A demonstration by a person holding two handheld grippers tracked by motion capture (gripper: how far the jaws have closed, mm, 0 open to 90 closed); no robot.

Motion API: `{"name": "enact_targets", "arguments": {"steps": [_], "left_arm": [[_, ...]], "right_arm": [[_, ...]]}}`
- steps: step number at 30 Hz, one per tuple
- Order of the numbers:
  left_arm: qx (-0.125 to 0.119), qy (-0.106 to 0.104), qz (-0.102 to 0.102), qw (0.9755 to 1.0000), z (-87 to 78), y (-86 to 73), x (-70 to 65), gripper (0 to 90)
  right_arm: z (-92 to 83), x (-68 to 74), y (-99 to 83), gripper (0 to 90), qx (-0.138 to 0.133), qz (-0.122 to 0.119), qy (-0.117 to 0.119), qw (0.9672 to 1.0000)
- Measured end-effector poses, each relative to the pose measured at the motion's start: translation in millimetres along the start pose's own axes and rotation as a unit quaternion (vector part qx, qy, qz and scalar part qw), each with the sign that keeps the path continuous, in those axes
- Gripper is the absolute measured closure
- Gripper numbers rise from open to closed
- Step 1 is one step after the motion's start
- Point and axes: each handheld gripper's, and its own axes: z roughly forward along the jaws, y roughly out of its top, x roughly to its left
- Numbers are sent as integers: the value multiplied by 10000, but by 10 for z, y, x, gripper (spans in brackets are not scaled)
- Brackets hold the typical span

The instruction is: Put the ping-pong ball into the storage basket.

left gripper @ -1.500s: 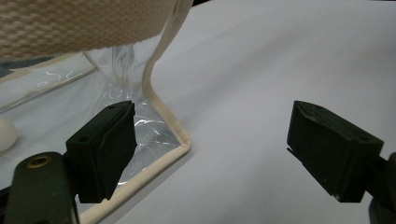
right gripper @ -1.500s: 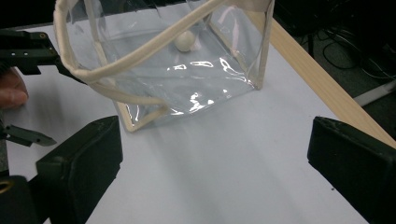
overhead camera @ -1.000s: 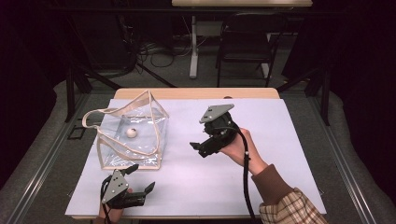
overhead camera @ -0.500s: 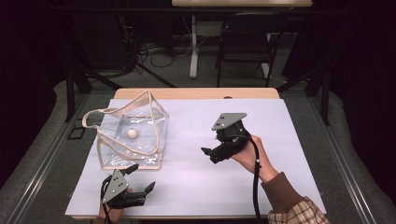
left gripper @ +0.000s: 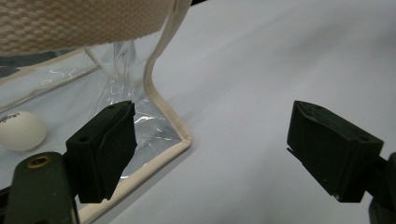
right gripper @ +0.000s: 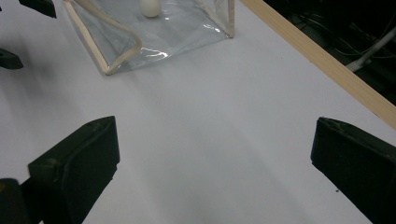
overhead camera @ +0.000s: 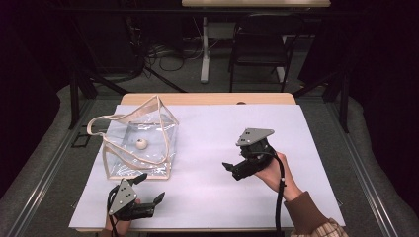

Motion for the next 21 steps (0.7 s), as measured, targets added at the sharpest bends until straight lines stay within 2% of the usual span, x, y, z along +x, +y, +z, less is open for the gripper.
{"name": "enact_targets", "arguments": {"steps": [5,21], "left_arm": [[3,-4,-9,10000,2,0,2,159],[12,8,-15,10000,6,-1,-1,159]], "right_arm": [[-55,24,-115,0,-211,-22,-57,9998],[-117,9,-436,0,-227,203,-176,9994]]}}
